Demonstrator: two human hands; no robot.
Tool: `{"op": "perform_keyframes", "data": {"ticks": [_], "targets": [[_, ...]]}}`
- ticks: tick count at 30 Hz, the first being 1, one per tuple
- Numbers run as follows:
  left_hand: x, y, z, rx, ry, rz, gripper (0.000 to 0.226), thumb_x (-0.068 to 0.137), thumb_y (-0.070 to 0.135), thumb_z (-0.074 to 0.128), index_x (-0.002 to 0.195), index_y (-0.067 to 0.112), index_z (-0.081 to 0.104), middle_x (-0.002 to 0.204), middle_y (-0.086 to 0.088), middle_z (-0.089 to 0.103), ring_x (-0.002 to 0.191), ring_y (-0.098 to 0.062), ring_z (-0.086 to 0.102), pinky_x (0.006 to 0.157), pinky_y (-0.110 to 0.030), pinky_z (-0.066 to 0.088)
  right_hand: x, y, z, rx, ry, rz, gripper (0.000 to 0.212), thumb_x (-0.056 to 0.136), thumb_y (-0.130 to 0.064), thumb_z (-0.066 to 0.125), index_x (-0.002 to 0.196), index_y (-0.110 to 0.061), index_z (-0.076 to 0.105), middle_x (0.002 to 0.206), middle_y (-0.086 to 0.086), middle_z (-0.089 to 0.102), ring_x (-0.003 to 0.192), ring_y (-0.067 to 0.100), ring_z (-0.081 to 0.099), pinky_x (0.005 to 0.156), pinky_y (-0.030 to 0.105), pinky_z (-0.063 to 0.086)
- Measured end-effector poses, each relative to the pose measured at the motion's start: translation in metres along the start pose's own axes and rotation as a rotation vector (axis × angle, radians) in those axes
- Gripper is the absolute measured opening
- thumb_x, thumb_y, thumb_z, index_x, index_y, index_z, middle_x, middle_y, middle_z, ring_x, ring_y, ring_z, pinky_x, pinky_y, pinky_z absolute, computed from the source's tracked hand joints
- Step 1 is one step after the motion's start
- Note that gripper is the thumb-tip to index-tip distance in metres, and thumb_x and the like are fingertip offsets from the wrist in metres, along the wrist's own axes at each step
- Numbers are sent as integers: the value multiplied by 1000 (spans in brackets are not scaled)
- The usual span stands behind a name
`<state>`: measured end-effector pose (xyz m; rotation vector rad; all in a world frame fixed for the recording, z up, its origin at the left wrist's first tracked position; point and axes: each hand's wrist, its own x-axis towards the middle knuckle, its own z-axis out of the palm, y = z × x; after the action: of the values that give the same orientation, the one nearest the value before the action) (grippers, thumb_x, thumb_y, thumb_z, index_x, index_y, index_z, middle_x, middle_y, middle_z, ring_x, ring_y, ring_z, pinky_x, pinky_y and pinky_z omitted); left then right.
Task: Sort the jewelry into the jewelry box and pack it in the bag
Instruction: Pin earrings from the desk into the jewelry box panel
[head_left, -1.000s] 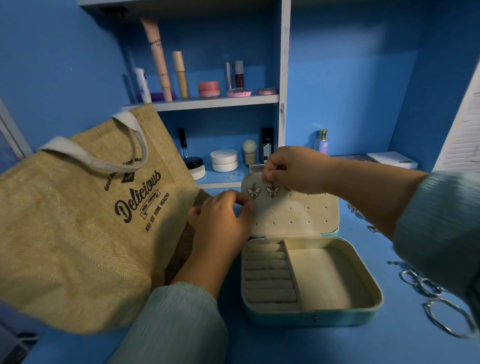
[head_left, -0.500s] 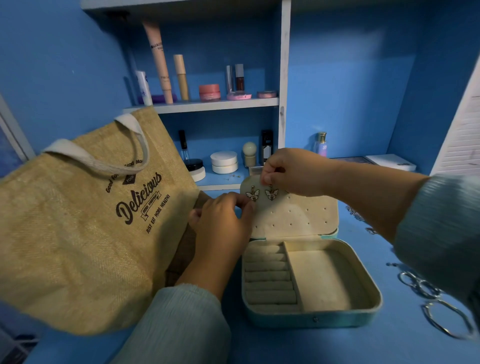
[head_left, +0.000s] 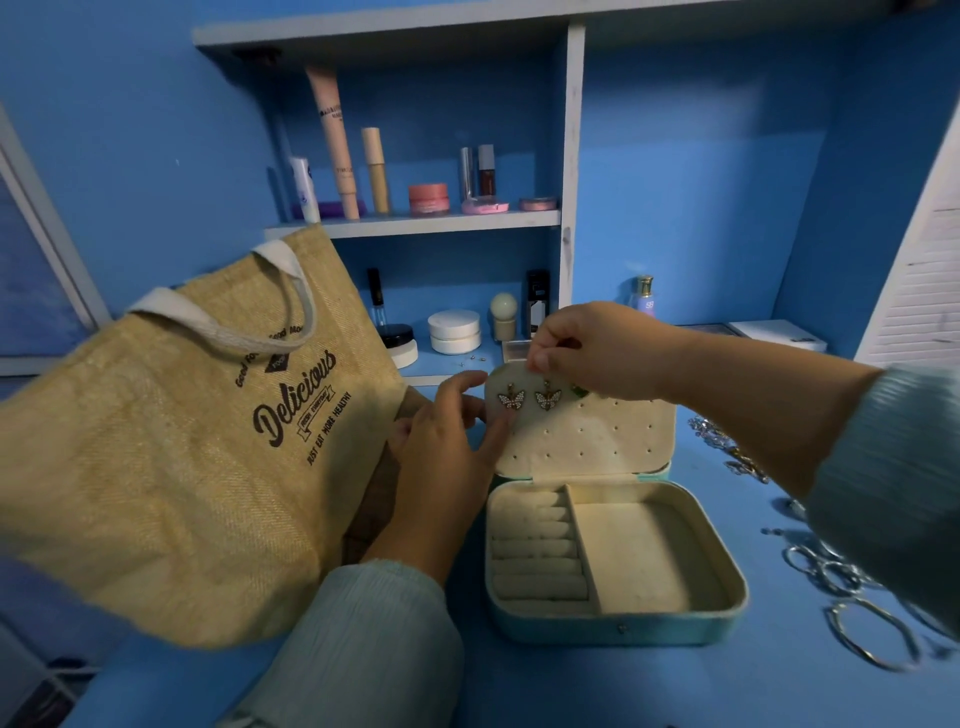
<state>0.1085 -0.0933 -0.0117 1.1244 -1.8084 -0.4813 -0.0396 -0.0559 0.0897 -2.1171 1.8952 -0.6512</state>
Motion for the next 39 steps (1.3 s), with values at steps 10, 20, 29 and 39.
{"op": "perform_keyframes", "data": {"ticks": [10,20,29,39], "targets": [[-10,0,-19,87,-51,311,4,86,22,64,84,20,62,71,27,39,68,7,43,77,-34,42,-17,-16,-6,-20,-84,37,22,96,-22,44,97,-14,65,72,-22,50,61,-3,46,47,2,35],[-20,-15,-32,343,8,710,31,82,40,49,77,17,68,76,4,69,72,-11,60,76,-21,29,-25,-33,11,48,-251,128,19,95,-19,47,88,-16,64,78,-1,62,64,8,55,58,16,46],[-26,-24,-33,402,23,768,24,83,39,52,80,20,67,80,6,68,82,-9,53,79,-30,30,-31,-32,28,243,-263,300,16,89,-12,59,97,-2,68,71,3,60,61,11,55,58,17,49],[-26,-26,-29,424,86,792,27,83,38,51,77,17,66,78,4,68,82,-9,48,76,-30,28,-36,-27,34,269,-199,315,15,86,-16,63,95,-6,70,69,1,60,61,10,53,64,19,47]]}}
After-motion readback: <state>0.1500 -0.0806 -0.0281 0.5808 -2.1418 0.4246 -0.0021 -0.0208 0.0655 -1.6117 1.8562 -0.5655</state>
